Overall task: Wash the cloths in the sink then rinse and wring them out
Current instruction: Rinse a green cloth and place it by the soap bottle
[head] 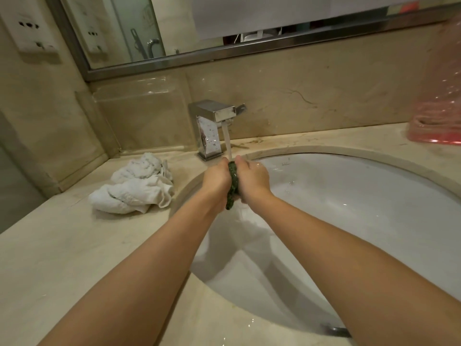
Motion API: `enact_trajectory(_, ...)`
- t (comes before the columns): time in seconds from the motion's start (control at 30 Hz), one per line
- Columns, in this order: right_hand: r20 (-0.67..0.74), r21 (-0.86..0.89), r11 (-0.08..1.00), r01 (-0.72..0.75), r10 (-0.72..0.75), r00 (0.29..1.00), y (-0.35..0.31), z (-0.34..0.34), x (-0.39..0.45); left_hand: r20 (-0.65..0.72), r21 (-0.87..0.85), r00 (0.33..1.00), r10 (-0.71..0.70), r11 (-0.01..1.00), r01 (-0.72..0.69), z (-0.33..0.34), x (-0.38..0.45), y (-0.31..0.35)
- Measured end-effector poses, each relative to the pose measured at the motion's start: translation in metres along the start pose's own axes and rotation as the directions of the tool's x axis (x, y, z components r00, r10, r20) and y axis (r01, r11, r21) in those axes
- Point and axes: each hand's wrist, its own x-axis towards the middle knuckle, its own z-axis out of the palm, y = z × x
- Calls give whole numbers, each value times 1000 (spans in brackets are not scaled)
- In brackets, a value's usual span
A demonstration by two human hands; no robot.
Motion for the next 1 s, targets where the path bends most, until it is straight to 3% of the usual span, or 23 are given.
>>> enact_trajectory(0.17,-76,-111,986,125,-134,988,13,3,-1,19,46,1000,-24,999,23,-3,-4,0)
enact_trajectory(0.4,-293,232,970,-70,138,946,16,0,1,31,122,992,-125,985,120,-8,-5,4)
enact_trajectory(0.53,-167,279,947,-157,209,964,18,-7,3,56,184,998,8,983,-19,-4,-6,-1)
enact_trajectory(0.67,-101,359,914,-190,240,965,15,-8,1,-17,199,981,191,962,-184,-2,-7,1)
enact_trajectory(1.0,74,263,942,-209,197,978,10,-8,-6,-150,-30,951,271,960,-278,-4,-7,6)
